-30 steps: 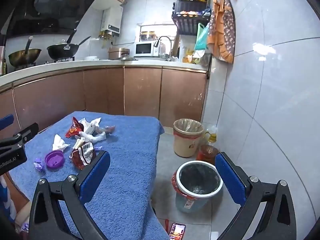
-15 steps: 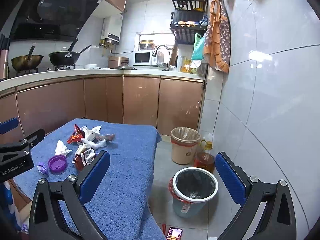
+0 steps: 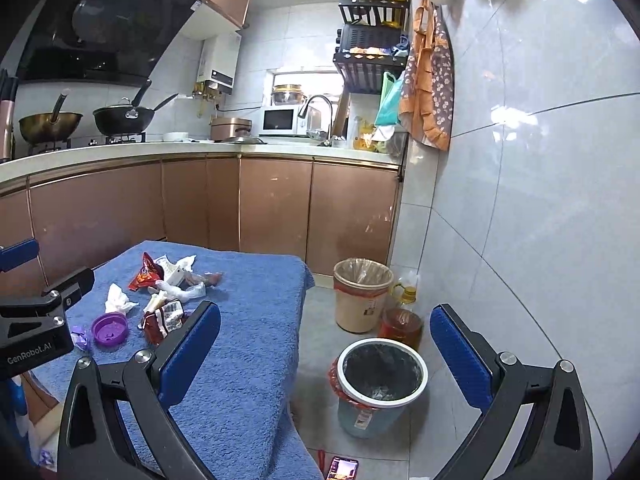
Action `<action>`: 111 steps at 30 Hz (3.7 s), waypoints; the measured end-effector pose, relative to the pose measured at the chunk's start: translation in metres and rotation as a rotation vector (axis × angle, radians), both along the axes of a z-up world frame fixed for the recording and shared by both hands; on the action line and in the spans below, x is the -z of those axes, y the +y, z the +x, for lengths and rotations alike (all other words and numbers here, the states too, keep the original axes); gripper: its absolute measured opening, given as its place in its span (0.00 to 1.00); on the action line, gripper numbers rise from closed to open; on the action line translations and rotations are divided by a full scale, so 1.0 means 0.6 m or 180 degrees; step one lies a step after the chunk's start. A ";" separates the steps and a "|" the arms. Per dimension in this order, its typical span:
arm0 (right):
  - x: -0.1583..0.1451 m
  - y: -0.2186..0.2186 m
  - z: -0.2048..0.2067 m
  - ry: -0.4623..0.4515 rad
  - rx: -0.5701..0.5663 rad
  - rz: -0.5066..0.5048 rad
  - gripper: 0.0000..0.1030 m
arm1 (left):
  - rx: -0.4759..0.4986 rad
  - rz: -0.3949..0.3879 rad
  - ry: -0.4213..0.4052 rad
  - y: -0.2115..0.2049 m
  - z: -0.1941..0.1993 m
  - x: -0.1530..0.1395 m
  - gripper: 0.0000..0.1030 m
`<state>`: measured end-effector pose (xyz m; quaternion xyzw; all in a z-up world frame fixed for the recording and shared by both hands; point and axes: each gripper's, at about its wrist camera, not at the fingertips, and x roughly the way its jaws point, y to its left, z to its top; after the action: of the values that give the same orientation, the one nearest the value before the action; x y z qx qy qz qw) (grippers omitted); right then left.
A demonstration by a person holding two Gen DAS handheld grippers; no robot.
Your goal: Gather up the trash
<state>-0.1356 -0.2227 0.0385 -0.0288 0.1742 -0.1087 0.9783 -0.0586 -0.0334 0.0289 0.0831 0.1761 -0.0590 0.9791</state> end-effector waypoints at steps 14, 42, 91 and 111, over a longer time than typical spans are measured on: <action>-0.001 0.000 0.020 0.0038 -0.0023 0.0002 1.00 | 0.0147 -0.0179 0.0083 -0.004 0.027 0.001 0.90; 0.007 0.008 0.096 0.0214 0.0015 -0.0143 1.00 | 0.0308 -0.0291 0.0266 0.007 0.097 0.019 0.91; 0.086 0.108 0.268 0.0878 -0.0452 -0.0385 1.00 | -0.0155 -0.0503 0.0583 0.168 0.238 0.110 0.91; 0.170 0.224 0.342 0.1443 -0.1953 0.0191 0.93 | -0.0724 -0.0438 0.0989 0.333 0.209 0.176 0.91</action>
<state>0.0695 -0.0884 -0.0633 -0.0742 0.3726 0.2034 0.9024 0.0667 0.1667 -0.0765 -0.0144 0.3288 0.0279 0.9439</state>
